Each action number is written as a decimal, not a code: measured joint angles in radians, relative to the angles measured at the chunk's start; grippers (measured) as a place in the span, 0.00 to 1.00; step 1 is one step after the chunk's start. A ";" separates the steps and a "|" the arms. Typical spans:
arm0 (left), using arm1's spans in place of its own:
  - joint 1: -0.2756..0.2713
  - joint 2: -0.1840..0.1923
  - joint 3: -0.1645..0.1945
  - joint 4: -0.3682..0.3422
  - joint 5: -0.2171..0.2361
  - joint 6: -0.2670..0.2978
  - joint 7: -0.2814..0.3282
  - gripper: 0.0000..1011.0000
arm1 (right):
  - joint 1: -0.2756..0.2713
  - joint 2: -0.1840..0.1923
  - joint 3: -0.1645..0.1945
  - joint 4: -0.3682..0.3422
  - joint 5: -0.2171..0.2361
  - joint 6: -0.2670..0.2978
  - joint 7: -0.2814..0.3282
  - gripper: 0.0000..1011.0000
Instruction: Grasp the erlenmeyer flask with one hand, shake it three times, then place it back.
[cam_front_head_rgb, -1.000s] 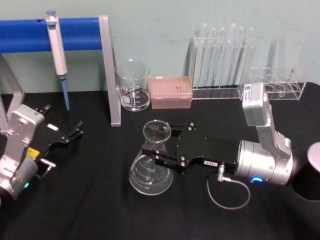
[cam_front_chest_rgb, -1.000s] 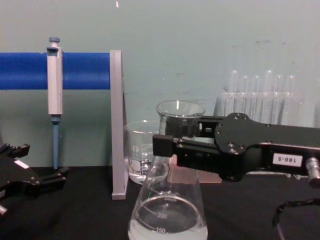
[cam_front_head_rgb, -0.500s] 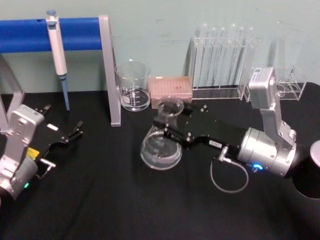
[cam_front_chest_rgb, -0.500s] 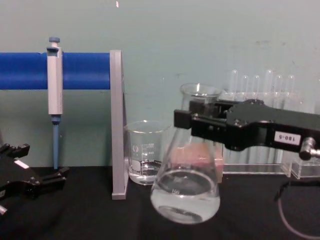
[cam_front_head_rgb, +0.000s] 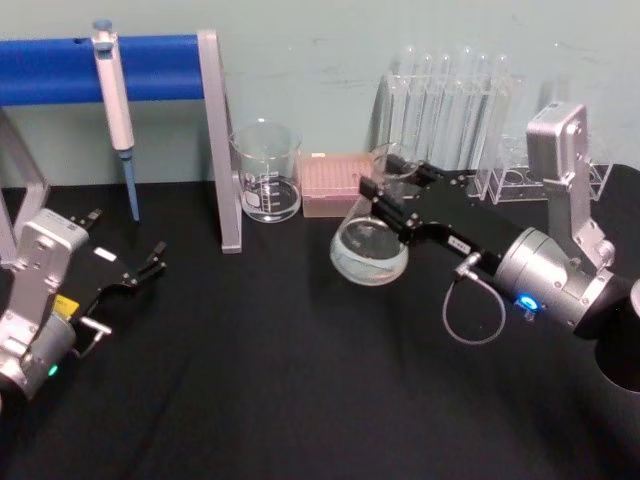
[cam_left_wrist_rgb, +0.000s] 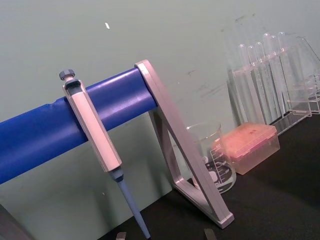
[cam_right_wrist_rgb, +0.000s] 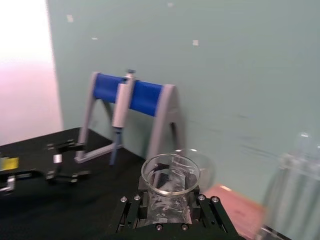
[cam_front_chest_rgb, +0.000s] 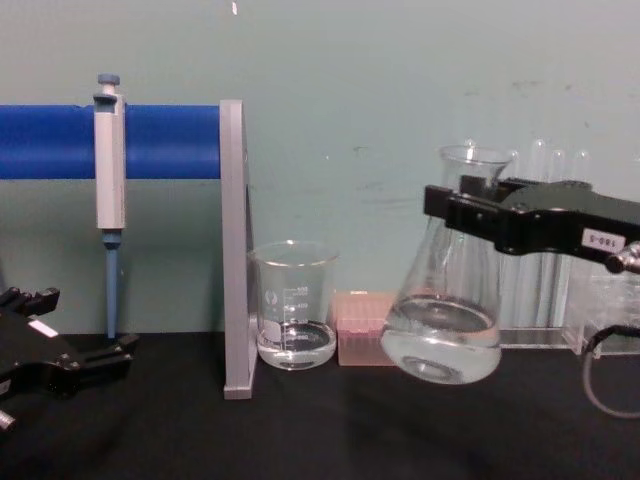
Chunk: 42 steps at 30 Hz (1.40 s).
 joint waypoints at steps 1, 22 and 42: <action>0.000 0.000 0.000 0.000 0.000 0.000 0.000 0.99 | -0.002 -0.004 0.005 0.001 -0.003 0.002 -0.011 0.45; 0.000 0.000 0.000 0.000 0.000 0.000 0.000 0.99 | -0.048 -0.123 0.141 0.031 -0.113 0.037 -0.316 0.45; 0.000 0.000 0.000 0.000 0.000 0.000 0.000 0.99 | -0.054 -0.180 0.191 0.048 -0.158 0.059 -0.341 0.45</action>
